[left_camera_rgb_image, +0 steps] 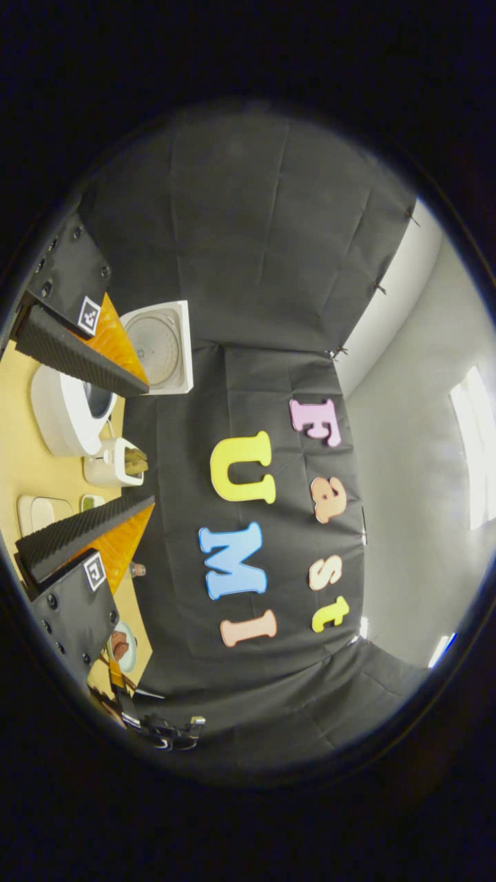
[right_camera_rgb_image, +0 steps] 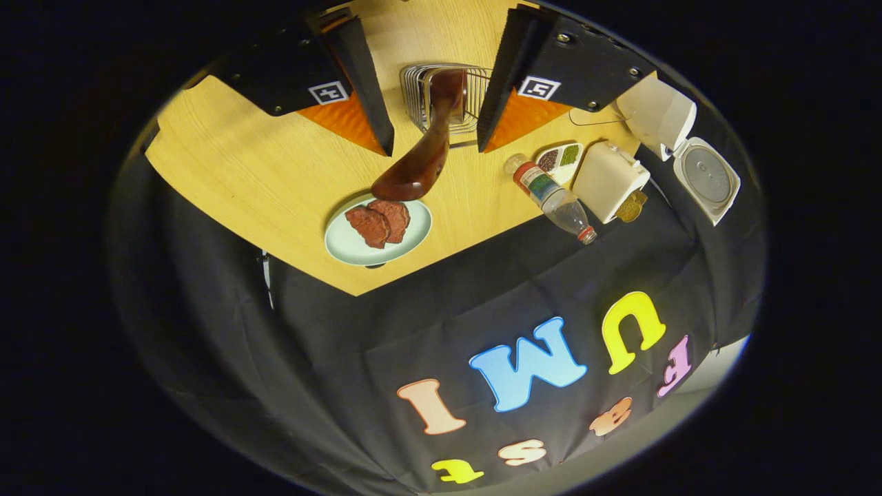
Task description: Close the left gripper, press the button to open the rice cooker; take a wooden spoon from the chopstick holder with the right hand, scoop a spoonful of rice and pour it into the rice cooker, then put the wooden spoon back into the chopstick holder.
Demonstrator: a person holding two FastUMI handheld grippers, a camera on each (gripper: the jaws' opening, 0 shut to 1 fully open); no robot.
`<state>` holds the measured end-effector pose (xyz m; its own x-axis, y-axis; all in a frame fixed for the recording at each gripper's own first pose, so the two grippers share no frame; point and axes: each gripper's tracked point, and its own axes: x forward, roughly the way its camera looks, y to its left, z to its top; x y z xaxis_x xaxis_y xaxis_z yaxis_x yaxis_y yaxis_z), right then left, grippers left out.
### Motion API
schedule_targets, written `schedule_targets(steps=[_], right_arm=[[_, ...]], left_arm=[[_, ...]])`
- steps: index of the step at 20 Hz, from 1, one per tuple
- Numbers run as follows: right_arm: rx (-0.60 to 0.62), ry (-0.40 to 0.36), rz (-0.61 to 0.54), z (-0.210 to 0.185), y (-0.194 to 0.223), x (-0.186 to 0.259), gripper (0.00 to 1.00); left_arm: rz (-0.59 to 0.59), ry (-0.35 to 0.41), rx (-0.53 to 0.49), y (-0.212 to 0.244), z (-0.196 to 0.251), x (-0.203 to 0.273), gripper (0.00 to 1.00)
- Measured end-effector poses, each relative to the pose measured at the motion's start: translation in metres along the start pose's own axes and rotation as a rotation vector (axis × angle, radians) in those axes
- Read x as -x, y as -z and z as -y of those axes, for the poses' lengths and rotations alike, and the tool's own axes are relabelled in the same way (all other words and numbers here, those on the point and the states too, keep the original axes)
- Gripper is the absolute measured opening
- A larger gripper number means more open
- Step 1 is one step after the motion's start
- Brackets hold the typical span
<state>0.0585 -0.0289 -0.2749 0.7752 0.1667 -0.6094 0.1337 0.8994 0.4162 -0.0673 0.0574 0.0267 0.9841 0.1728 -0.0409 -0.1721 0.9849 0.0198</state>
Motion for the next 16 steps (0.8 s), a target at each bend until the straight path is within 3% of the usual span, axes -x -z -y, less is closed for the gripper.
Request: schedule_targets(steps=[3,5,7,8,9,16], right_arm=[[-0.017,-0.012,-0.045,-0.004,0.008,-0.006,0.74],[-0.036,0.000,-0.039,0.002,0.012,-0.011,0.37],[-0.046,0.001,-0.055,0.003,0.016,-0.005,0.40],[-0.076,0.003,-0.033,0.006,0.010,-0.030,0.26],[-0.082,-0.002,-0.049,0.002,0.008,-0.008,0.12],[0.006,-0.013,0.043,-0.019,-0.024,0.024,0.12]], left_arm=[[-0.002,-0.021,-0.002,-0.001,-0.010,0.001,0.98],[0.001,-0.030,0.004,-0.003,-0.014,0.003,0.98],[0.001,-0.037,0.011,-0.002,-0.019,0.002,0.95],[0.001,-0.038,0.012,-0.003,-0.020,0.002,0.95],[-0.001,-0.044,0.011,-0.001,-0.023,0.001,0.98],[0.010,-0.031,0.039,0.000,-0.038,-0.009,0.98]])
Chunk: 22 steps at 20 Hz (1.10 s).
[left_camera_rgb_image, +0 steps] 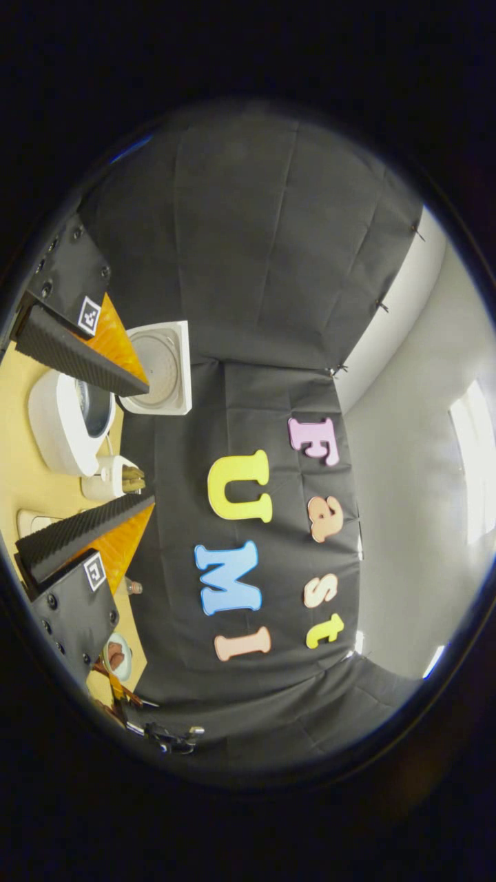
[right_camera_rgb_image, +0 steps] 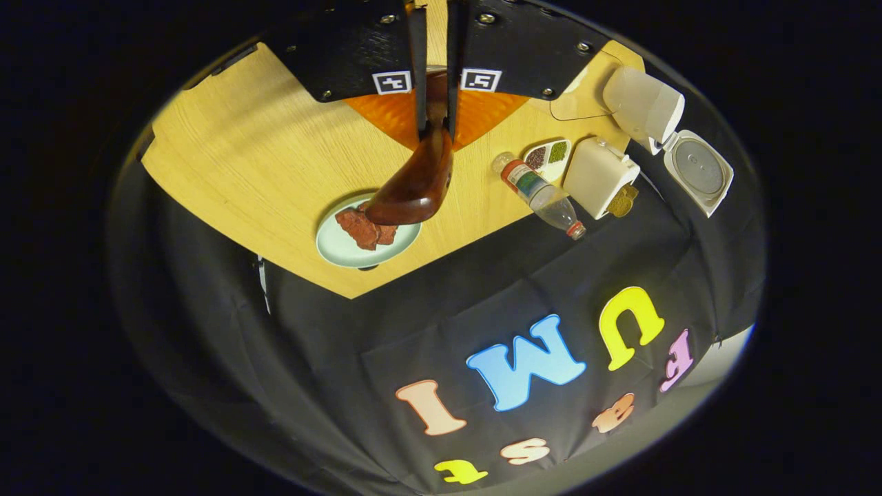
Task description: Close the left gripper, press the button to open the rice cooker; take a wooden spoon from the chopstick holder with the right hand, scoop a spoonful of rice and pour it into the rice cooker, then put the wooden spoon back into the chopstick holder.
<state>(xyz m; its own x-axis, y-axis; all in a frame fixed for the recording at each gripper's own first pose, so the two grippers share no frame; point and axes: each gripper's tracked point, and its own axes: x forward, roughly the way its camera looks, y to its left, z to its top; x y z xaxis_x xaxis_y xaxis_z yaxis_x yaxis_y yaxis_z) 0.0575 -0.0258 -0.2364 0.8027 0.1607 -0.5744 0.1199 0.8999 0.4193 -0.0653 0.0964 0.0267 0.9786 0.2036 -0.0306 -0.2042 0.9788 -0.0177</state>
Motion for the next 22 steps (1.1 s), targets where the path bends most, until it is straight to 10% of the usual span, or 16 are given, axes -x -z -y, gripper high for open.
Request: schedule_targets(steps=[8,22], right_arm=[[0.077,-0.076,0.097,-0.069,-0.029,0.037,0.12],[0.188,-0.106,0.053,-0.158,0.046,0.011,0.12]], left_arm=[[-0.020,0.045,0.047,0.021,-0.016,-0.022,0.98],[-0.052,0.086,0.060,0.047,-0.086,-0.058,0.98]])
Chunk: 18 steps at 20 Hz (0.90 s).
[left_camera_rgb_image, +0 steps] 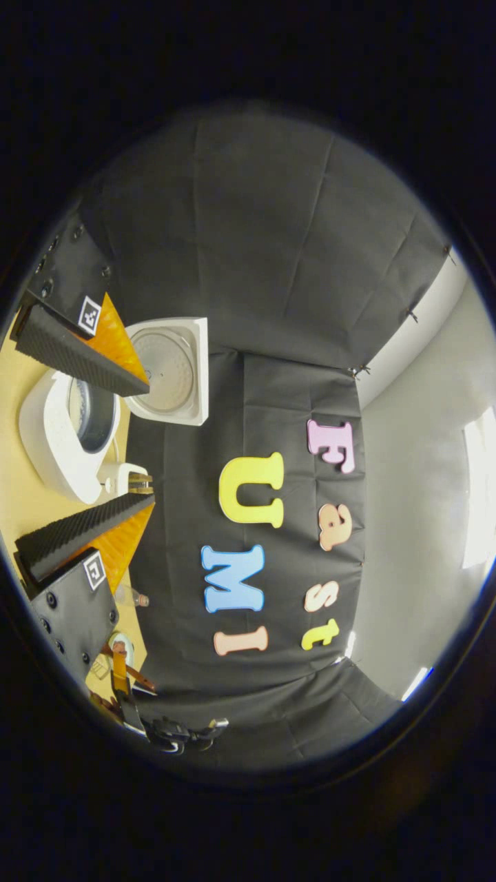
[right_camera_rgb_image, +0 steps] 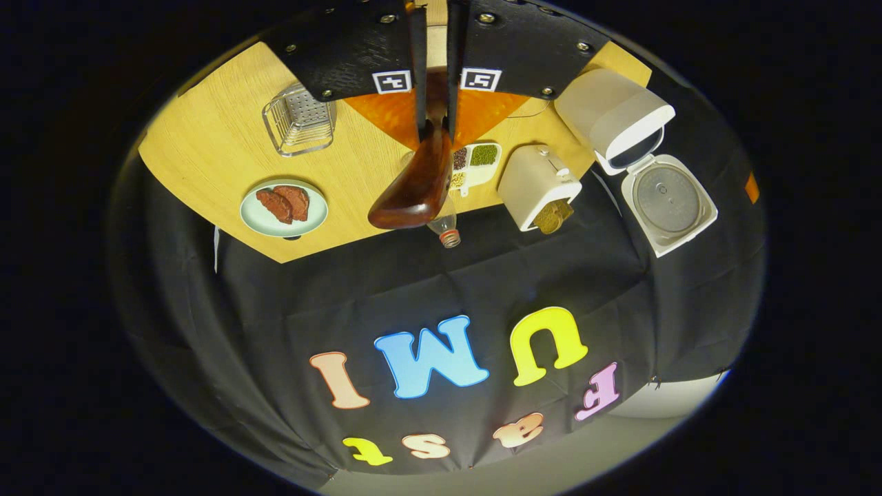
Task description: Close the left gripper, press the button to open the rice cooker; take a wooden spoon from the chopstick holder with the right hand, scoop a spoonful of rice and pour it into the rice cooker, then put the wooden spoon back into the chopstick holder.
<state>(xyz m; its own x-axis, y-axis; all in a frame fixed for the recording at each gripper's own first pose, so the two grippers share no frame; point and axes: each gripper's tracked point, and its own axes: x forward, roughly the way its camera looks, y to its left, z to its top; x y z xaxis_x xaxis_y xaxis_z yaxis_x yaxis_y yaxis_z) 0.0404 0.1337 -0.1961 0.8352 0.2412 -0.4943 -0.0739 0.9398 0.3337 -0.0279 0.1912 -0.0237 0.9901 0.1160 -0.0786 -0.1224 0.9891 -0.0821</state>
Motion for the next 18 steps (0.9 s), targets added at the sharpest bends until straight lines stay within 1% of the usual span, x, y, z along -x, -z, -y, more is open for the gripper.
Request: schedule_targets(steps=[5,13,16,18], right_arm=[[0.076,0.037,-0.021,-0.011,0.031,-0.024,0.12],[0.146,0.050,-0.069,-0.032,0.069,-0.055,0.12],[0.197,0.042,-0.060,-0.042,0.073,-0.058,0.12],[0.210,0.023,-0.069,-0.050,0.079,-0.058,0.12]], left_arm=[[-0.018,-0.007,-0.016,0.008,-0.028,-0.010,0.98],[-0.025,-0.035,-0.024,0.013,-0.054,-0.010,0.98],[-0.032,-0.043,-0.014,0.018,-0.059,-0.011,0.98],[-0.034,-0.046,-0.010,0.019,-0.059,-0.013,0.98]])
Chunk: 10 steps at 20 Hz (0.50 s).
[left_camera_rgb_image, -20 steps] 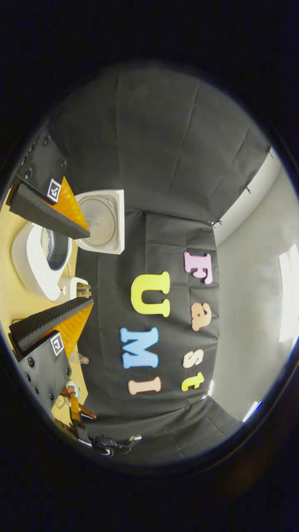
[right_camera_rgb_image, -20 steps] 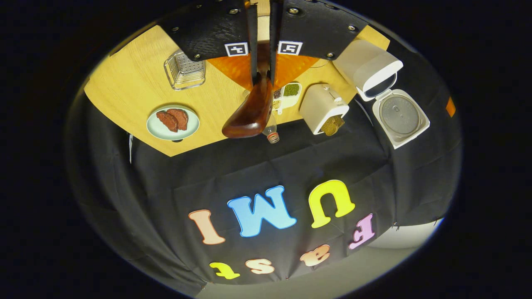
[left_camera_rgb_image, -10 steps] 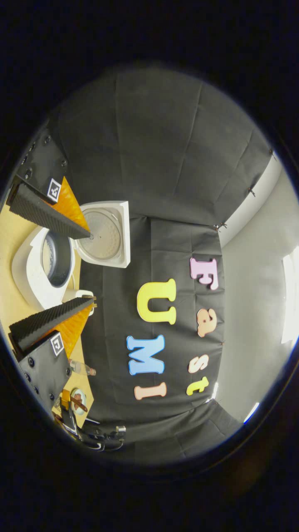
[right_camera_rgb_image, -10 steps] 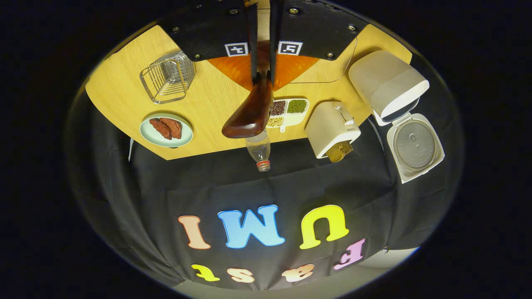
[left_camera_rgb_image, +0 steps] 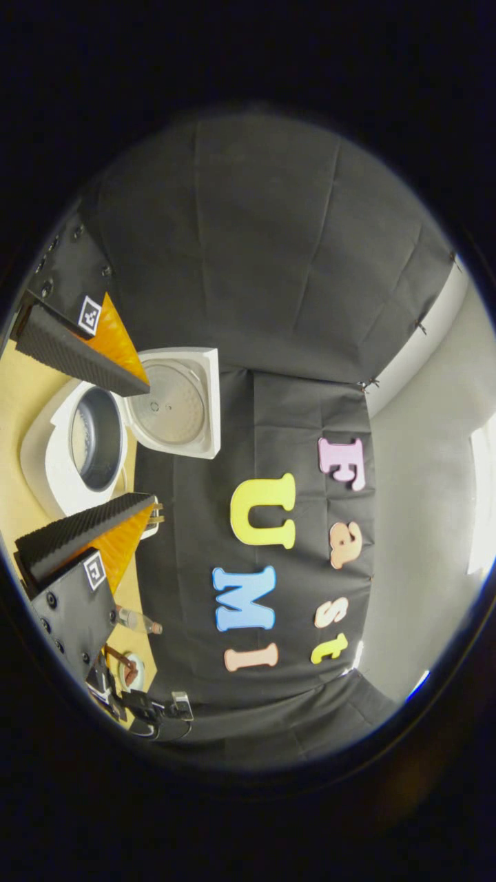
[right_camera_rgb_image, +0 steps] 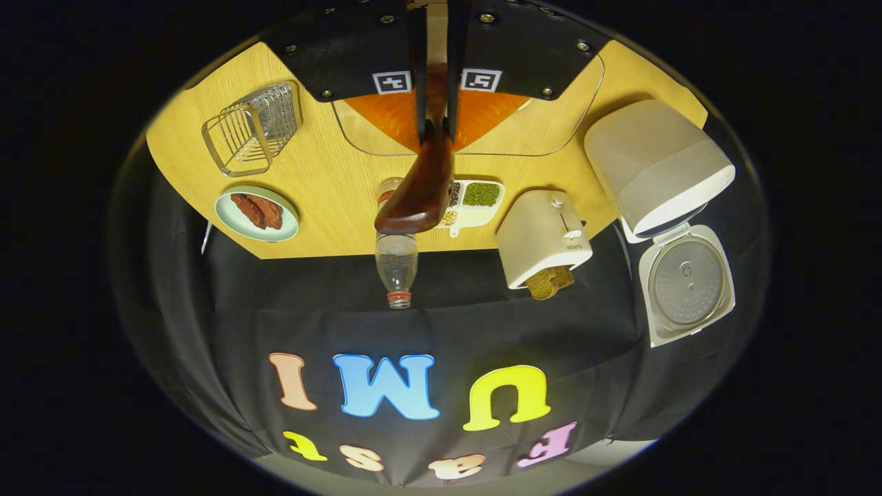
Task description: Close the left gripper, press the button to open the rice cooker; take a wooden spoon from the chopstick holder with the right hand, scoop a spoonful of rice and pour it into the rice cooker, then put the wooden spoon back into the chopstick holder.
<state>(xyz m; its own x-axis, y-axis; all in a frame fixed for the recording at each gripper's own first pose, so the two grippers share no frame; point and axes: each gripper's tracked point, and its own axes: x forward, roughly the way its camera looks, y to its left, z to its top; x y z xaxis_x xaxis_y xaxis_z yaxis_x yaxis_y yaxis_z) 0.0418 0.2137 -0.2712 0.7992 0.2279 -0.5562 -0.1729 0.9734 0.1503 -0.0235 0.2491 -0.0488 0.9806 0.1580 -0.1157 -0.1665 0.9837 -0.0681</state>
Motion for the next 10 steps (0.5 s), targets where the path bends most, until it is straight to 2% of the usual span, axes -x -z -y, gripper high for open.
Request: schedule_targets(steps=[3,7,10], right_arm=[[0.004,-0.026,-0.007,-0.014,0.004,0.003,0.12],[-0.040,-0.098,-0.048,-0.035,0.014,0.008,0.12],[-0.186,-0.145,-0.088,-0.036,0.016,0.012,0.12]], left_arm=[[-0.001,-0.004,0.005,0.001,-0.001,0.002,0.98],[-0.007,-0.011,0.015,0.004,-0.002,0.002,0.98],[-0.003,-0.013,0.019,0.003,-0.003,0.002,0.98]])
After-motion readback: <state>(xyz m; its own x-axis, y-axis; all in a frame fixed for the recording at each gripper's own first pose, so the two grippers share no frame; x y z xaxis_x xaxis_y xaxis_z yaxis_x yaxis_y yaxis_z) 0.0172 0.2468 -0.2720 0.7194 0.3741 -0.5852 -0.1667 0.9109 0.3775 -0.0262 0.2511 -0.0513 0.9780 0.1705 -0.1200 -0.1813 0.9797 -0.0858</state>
